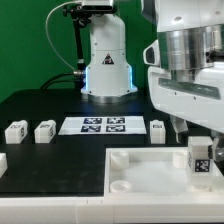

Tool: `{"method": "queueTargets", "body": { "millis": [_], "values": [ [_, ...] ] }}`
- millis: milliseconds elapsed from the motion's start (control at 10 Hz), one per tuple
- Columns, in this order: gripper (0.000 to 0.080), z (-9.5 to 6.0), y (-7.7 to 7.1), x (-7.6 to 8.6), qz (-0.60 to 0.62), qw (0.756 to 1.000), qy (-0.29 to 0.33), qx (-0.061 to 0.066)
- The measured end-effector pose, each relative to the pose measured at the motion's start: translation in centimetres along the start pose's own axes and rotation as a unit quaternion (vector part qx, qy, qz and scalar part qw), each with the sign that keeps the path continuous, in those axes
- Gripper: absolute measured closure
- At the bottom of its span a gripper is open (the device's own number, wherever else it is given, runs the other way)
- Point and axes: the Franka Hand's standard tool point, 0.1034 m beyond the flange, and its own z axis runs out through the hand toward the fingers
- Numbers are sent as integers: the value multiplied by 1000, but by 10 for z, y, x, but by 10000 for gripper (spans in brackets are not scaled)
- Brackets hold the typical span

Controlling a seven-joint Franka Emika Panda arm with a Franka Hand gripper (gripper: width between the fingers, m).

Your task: Assemble one leg

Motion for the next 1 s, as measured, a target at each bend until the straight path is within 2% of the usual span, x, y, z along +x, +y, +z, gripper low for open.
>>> {"method": "queueTargets", "body": {
  "millis": [100, 300, 500, 600, 700, 800, 900, 1000],
  "values": [
    [159, -1, -2, -1, -123, 992, 8, -3],
    [151, -1, -1, 1, -244, 970, 9, -5],
    [151, 0, -7, 3, -408, 913, 11, -20],
    [151, 3, -12, 4, -499, 866, 17, -29],
    [151, 5, -14, 4, -531, 847, 17, -32],
    [151, 5, -14, 4, -507, 861, 17, -30],
    [264, 5, -13, 4, -496, 868, 17, -30],
    [264, 5, -13, 3, -488, 872, 17, -29]
  ]
}}
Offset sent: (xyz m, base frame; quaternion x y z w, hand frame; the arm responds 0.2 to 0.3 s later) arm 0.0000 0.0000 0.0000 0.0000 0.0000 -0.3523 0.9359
